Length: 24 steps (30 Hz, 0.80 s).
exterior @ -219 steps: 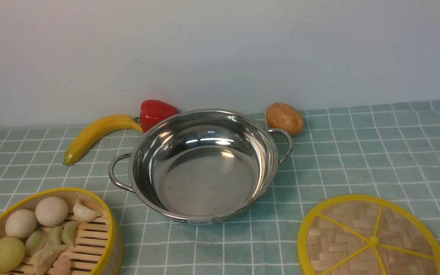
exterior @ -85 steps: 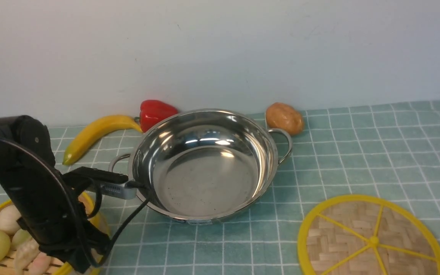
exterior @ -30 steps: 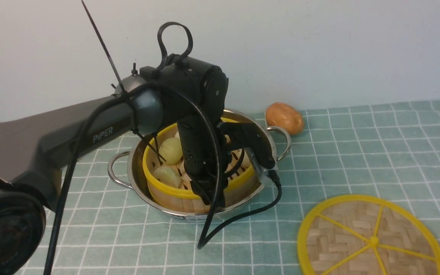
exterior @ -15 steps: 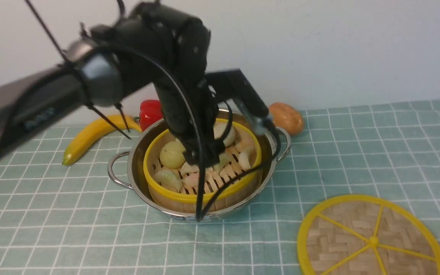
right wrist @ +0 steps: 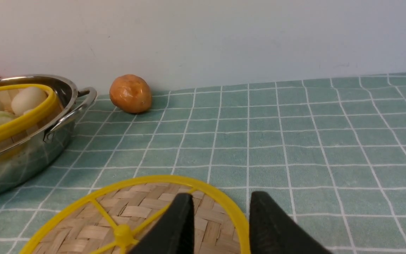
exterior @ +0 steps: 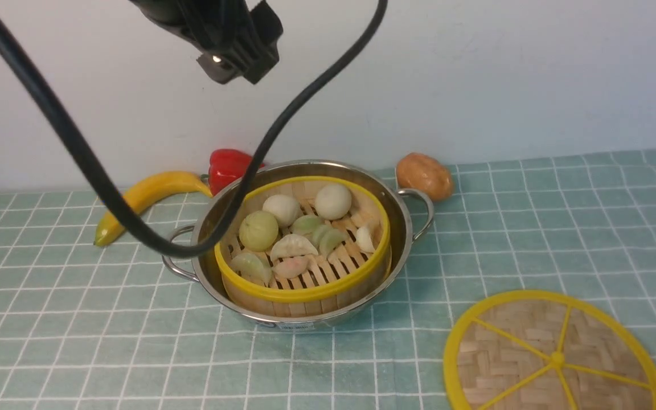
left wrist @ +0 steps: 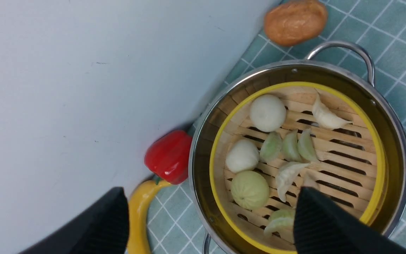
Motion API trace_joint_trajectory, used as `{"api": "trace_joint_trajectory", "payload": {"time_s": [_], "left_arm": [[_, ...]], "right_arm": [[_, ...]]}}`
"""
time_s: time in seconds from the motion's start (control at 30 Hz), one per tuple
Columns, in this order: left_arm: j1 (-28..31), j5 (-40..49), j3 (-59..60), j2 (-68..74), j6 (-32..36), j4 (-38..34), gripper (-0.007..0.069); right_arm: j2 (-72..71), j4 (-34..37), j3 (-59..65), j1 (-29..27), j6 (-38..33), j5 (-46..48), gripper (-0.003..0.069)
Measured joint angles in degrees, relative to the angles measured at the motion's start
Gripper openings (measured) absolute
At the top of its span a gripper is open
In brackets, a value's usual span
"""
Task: Place the steamer in the pot on the blue tablecloth, and put the lid on the steamer.
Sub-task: 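Move the gripper down to the bamboo steamer lid and grasp its center knob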
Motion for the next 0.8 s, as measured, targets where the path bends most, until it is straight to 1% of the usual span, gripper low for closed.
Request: {"api": "trace_joint_trajectory", "payload": {"time_s": [0.3,0.47,0.53,0.57,0.6,0.63,0.67,0.73,0.77,0.8], "left_arm": [[0.0,-1.1,0.2,-1.9,0.0,-0.4,0.0576],[1.8,-1.9,1.0,-11.9,-1.2,-7.0,0.0576],[4.9,-3.5,3.5,-18.1,-1.5,-10.9,0.0576],[8.4,-6.0,6.6,-22.8,-1.5,-12.9,0.0578],[8.9,-6.0,6.6,-23.5,-1.5,-13.2,0.0578],[11.4,-8.4,9.6,-26.2,-1.5,-14.0,0.0578],[15.8,-12.5,14.7,-30.8,-1.6,-15.5,0.0578],[22.7,-19.8,24.7,-37.5,-1.6,-17.0,0.0578],[23.2,-20.4,25.7,-38.0,-1.6,-17.2,0.0578],[27.5,-25.6,34.1,-42.4,-1.6,-18.7,0.0578]], "right_arm": [[0.0,0.0,0.0,0.0,0.0,0.0,0.0243],[0.0,0.0,0.0,0.0,0.0,0.0,0.0243],[0.0,0.0,0.0,0.0,0.0,0.0,0.0243],[0.0,0.0,0.0,0.0,0.0,0.0,0.0243],[0.0,0.0,0.0,0.0,0.0,0.0,0.0243],[0.0,0.0,0.0,0.0,0.0,0.0,0.0243],[0.0,0.0,0.0,0.0,0.0,0.0,0.0243],[0.0,0.0,0.0,0.0,0.0,0.0,0.0243],[0.0,0.0,0.0,0.0,0.0,0.0,0.0243],[0.0,0.0,0.0,0.0,0.0,0.0,0.0243]]}}
